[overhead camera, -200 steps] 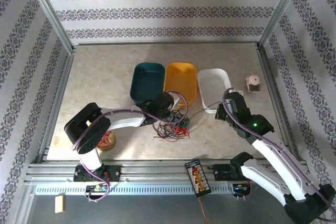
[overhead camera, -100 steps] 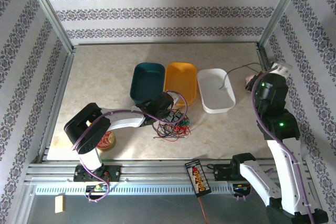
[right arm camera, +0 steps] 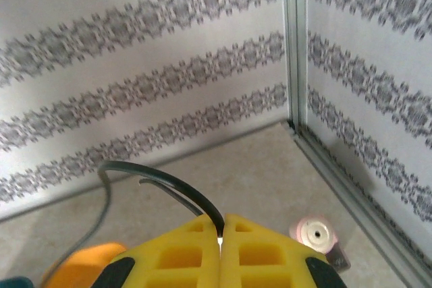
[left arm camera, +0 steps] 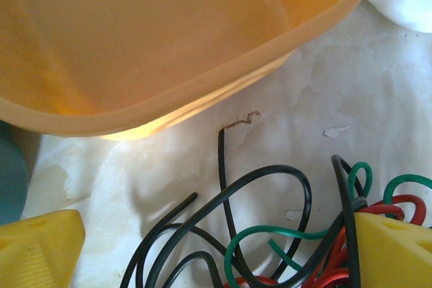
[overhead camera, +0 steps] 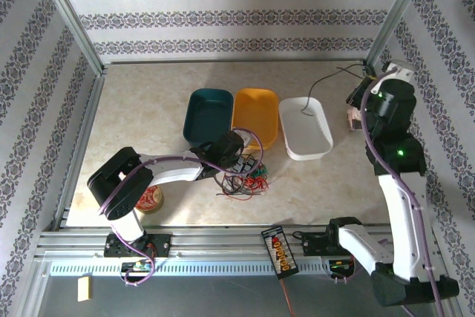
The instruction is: Untangle the cables
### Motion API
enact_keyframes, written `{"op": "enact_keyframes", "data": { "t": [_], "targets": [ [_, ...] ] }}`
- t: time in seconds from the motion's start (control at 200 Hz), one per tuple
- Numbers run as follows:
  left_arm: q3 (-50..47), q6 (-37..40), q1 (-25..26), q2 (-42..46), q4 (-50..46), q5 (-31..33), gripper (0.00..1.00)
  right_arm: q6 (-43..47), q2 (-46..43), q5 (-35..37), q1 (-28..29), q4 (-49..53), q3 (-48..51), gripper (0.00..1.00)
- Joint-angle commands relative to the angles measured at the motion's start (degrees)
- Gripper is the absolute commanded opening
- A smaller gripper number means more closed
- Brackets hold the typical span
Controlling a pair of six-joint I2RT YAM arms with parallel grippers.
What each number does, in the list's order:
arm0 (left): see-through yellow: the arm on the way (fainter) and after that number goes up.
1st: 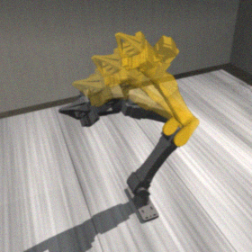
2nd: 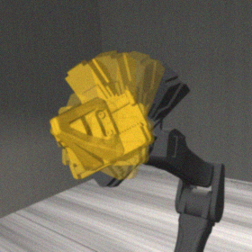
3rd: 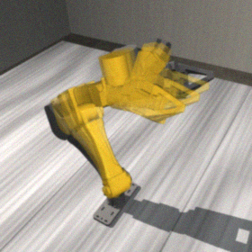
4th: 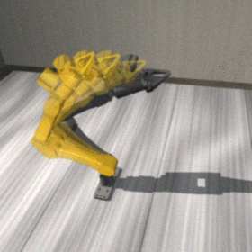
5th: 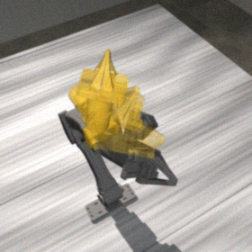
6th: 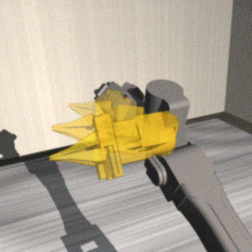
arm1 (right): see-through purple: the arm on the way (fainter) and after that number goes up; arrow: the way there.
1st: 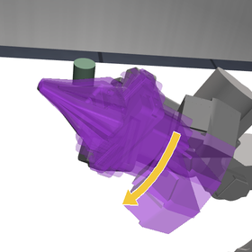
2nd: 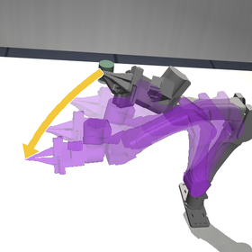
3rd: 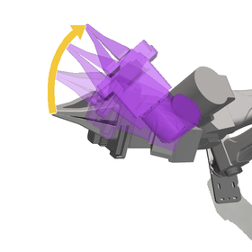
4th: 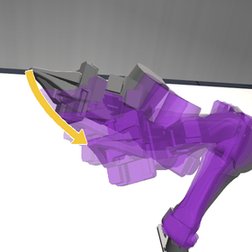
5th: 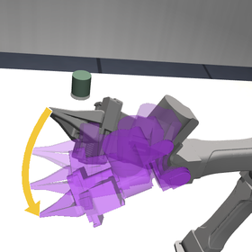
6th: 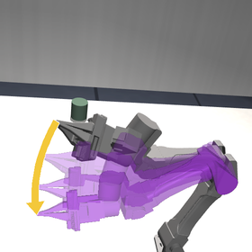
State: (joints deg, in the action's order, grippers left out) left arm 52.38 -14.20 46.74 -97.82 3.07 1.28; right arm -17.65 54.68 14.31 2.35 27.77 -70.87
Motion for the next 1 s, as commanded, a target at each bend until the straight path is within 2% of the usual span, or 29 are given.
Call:
{"op": "enact_keyframes", "data": {
  "t": [0.0, 0.16, 0.48, 0.68, 0.995],
  "targets": [
    [0.85, -2.50, -1.15, 2.83, 1.13, 1.50, 0.99, -2.33, 1.19, -1.85, -0.50, -1.08, 5.71, 0.00],
    [2.94, -3.75, -1.13, 4.89, 2.14, 2.18, 0.99, -6.18, 2.39, -4.81, -0.77, -5.01, 12.69, 0.00],
    [3.79, -6.68, -1.13, 9.06, 3.28, 6.53, 0.99, -6.85, 11.28, -6.12, -1.56, -8.78, 20.69, 0.00],
    [5.26, -9.65, -1.45, 10.89, -2.57, 15.31, 0.99, -8.39, 18.40, -9.87, -1.40, -10.86, 21.13, 0.00],
    [3.46, -10.91, -2.36, 13.04, -6.54, 16.91, 0.99, -12.96, 25.92, -11.57, -0.51, -12.10, 22.29, 0.00]
  ]
}}
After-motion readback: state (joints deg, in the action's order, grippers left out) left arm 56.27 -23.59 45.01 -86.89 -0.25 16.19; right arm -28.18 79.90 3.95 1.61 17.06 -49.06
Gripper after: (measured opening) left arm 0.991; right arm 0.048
